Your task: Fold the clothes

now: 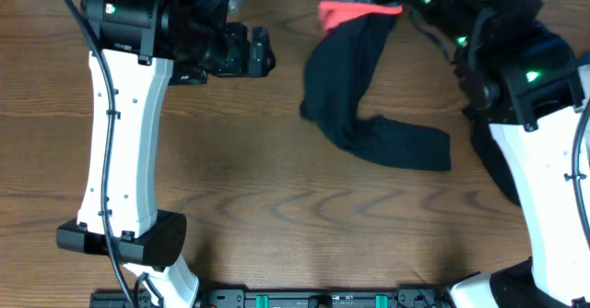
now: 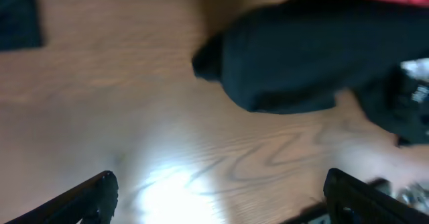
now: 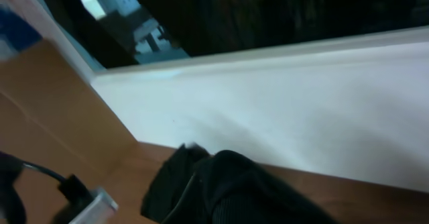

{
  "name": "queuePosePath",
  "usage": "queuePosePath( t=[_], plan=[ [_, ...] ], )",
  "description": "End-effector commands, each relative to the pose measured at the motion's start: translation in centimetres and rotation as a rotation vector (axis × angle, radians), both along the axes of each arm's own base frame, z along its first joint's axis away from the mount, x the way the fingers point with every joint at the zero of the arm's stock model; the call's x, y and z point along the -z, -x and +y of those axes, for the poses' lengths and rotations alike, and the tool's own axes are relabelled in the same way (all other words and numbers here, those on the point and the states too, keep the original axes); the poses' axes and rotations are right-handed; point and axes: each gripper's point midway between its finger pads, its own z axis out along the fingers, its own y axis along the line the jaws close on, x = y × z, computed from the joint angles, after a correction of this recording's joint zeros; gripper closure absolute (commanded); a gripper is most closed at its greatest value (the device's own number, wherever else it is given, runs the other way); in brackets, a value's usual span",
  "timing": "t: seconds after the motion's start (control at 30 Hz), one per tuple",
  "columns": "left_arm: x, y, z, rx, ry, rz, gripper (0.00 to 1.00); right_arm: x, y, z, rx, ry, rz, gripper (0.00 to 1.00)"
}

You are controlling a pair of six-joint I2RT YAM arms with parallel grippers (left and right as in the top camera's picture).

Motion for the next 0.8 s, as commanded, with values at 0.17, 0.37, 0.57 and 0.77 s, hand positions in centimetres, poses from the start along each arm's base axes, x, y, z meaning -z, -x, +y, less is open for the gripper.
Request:
queuePosePath(
  t=[0.17, 0.37, 0.57, 0.77],
  plan=[
    [0.4, -1.9, -3.1, 0.212, 0.104, -0.109, 0.02, -3.5, 2.1, 0.6, -0.225, -0.218, 0.012, 0.99],
    [3.5, -3.3, -3.7, 0.25, 0.104, -0.102, 0.02, -4.4, 3.9, 1.9, -0.378, -0.271, 0.029, 0.99],
    [6.4, -4.1, -4.0, 0.255, 0.11, -0.082, 0.02, -4.7, 5.7, 3.1, -0.499, -0.297, 0.061, 0.99],
    [6.0, -4.3, -4.8, 0.329, 0.143, -0.138, 0.02, -5.2, 6.7, 3.4, -0.568, -0.321, 0.076, 0.99]
  ],
)
